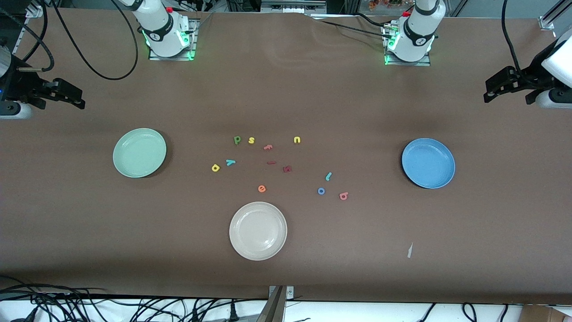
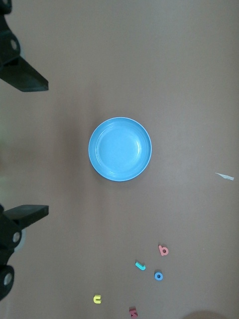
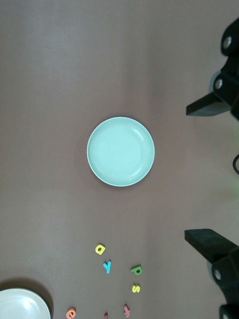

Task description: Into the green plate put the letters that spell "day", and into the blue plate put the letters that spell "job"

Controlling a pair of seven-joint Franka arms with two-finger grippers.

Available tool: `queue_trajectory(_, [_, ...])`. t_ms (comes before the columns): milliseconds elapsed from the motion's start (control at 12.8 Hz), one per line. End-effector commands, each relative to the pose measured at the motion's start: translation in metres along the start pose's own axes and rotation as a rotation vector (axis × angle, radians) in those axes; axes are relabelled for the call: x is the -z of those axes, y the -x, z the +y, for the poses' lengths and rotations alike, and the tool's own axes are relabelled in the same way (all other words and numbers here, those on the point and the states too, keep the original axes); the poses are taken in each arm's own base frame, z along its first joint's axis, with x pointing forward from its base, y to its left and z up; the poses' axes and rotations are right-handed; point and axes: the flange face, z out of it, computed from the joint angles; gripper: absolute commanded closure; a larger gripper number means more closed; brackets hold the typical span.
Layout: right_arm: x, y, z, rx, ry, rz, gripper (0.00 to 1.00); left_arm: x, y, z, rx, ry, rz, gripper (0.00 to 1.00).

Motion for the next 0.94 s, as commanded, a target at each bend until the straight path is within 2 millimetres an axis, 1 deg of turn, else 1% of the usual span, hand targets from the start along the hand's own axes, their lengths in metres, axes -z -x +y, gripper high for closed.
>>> queue_trajectory(0, [0.007,0.003,0.003,0.011,0.010,-0.003,0.00,0.005,-0.001,-0.001,0.002,-0.014,-0.004,0.00])
queue_trajectory(546, [0.007,0.003,0.002,0.012,0.010,-0.003,0.00,0.005,-0.001,-0.001,0.002,-0.014,-0.004,0.00])
queue_trajectory(780, [0.007,0.003,0.002,0.012,0.010,-0.003,0.00,0.006,-0.001,0.008,-0.015,-0.015,-0.002,0.00])
queue_trajectory(858, [0.007,0.003,0.003,0.011,0.010,-0.003,0.00,0.007,-0.001,0.009,-0.015,-0.014,-0.001,0.00])
